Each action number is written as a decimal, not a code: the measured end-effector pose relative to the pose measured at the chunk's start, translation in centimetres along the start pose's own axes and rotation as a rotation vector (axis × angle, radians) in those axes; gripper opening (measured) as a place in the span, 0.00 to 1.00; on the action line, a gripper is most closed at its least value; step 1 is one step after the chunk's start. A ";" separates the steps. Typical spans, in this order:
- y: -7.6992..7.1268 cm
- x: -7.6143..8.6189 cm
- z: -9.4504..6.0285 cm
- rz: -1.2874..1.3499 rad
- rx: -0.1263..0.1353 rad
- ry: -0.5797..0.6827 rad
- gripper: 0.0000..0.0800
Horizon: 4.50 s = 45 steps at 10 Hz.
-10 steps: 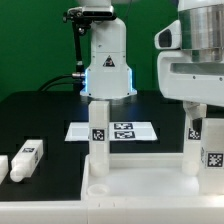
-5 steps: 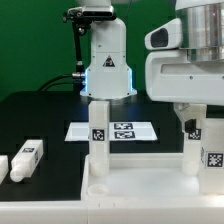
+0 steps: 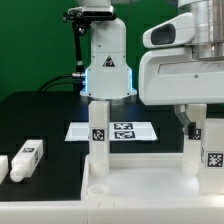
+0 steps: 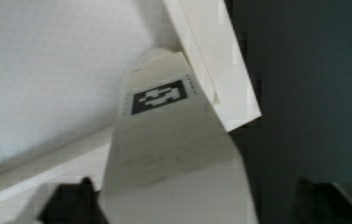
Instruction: Assemble desk
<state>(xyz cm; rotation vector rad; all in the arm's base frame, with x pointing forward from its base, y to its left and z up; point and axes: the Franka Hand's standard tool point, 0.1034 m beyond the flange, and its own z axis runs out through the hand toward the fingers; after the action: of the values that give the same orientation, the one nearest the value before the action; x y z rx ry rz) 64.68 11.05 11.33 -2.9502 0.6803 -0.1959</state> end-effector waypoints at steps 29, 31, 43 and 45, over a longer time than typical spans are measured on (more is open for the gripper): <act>3.1 1.7 -3.0 1.507 0.067 -0.034 0.81; 6.4 1.2 -4.5 1.422 0.081 -0.038 0.81; 16.5 2.0 -7.5 0.385 0.079 0.027 0.81; 16.5 1.9 -7.4 0.259 0.074 0.030 0.81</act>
Offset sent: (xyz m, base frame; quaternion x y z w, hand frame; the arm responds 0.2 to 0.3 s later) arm 0.0009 -0.0237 0.0090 -0.0312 0.0488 0.3845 0.9213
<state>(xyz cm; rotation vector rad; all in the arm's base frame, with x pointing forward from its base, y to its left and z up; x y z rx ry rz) 58.22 -5.08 16.67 -2.7593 1.0258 -0.2366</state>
